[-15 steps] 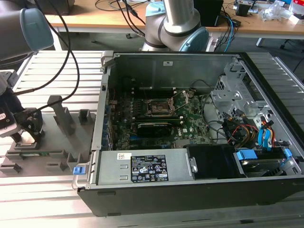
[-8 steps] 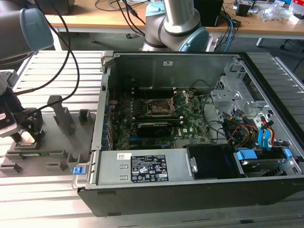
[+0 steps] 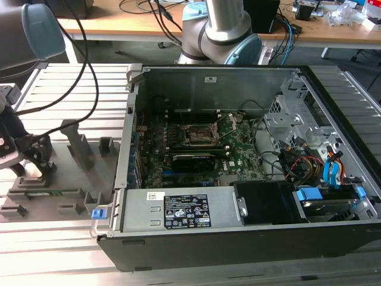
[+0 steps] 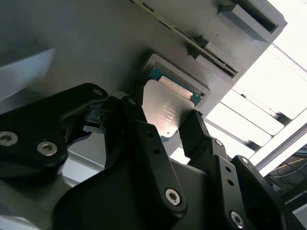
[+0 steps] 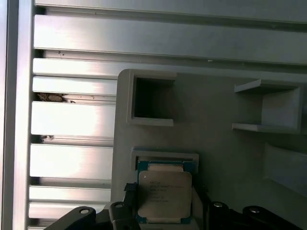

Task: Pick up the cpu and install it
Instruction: 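Pick up the cpu and move it towards the insertion slot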

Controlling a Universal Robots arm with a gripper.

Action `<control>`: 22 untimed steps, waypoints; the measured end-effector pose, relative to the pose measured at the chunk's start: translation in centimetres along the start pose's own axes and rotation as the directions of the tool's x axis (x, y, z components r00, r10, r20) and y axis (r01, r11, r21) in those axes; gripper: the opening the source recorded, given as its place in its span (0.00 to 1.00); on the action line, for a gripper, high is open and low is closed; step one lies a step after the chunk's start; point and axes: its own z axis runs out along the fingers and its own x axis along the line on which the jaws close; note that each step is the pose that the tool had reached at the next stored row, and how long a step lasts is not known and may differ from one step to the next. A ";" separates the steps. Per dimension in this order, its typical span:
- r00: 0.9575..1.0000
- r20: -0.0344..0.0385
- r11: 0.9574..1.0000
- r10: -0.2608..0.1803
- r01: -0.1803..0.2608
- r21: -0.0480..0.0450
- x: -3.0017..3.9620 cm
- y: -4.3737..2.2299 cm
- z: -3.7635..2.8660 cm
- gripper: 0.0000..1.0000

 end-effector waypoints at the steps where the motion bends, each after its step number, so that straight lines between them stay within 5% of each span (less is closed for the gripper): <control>1: 1.000 0.000 1.000 0.000 0.000 0.000 -0.01 0.00 -0.11 0.54; 19: 1.000 0.000 1.000 0.000 0.000 0.000 -0.09 -0.09 -3.19 0.54; 22: 1.000 0.000 1.000 0.000 0.000 0.000 -0.12 -0.11 -4.09 0.54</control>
